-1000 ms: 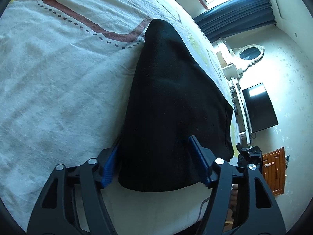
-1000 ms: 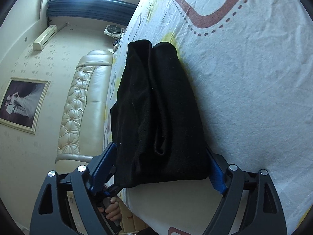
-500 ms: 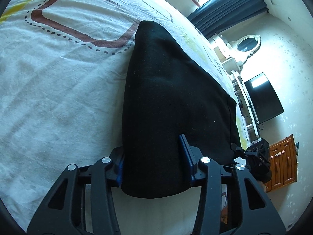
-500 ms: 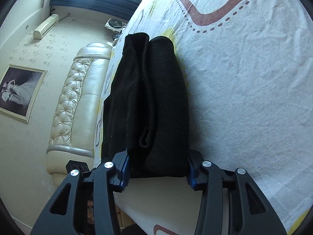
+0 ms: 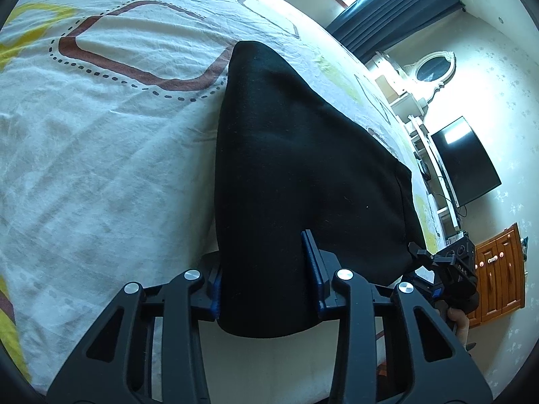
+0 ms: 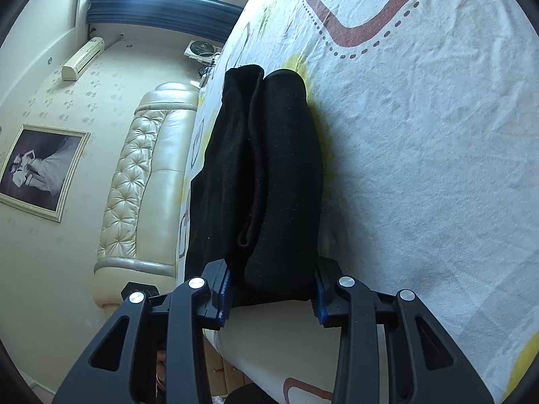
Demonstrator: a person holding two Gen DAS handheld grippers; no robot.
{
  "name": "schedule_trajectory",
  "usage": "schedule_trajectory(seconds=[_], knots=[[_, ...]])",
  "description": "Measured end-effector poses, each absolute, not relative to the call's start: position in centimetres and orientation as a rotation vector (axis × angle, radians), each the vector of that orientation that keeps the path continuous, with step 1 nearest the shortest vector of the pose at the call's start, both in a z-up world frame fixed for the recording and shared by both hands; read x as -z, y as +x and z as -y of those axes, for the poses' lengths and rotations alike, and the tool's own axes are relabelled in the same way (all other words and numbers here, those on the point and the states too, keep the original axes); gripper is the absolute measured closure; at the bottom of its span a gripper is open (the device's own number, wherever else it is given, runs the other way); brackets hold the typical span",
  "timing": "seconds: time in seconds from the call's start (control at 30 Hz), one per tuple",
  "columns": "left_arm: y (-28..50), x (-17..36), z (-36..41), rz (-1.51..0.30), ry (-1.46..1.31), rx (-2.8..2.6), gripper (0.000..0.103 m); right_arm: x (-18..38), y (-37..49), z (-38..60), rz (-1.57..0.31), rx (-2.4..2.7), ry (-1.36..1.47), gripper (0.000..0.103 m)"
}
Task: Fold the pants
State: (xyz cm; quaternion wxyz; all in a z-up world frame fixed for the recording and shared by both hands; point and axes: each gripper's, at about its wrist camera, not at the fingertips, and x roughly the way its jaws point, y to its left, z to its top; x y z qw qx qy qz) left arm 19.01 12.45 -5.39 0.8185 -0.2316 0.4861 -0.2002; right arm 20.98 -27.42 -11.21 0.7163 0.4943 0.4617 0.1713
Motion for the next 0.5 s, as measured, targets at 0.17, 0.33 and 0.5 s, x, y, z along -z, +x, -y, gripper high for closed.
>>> schedule_trajectory(seconds=[0.17, 0.33, 0.5], knots=[[18.93, 5.48, -12.64, -1.042, -0.493, 0.425, 0.066, 11.24, 20.79, 27.43, -1.023, -0.38, 1.103, 0.066], [18.86, 5.35, -12.81, -1.053, -0.499, 0.425, 0.066, 11.19, 20.45, 27.33, -1.026, -0.382, 1.107, 0.066], [18.67, 5.37, -13.15, -1.065, -0.509, 0.428, 0.066, 11.32, 19.9, 27.22, -1.031, -0.391, 1.11, 0.066]])
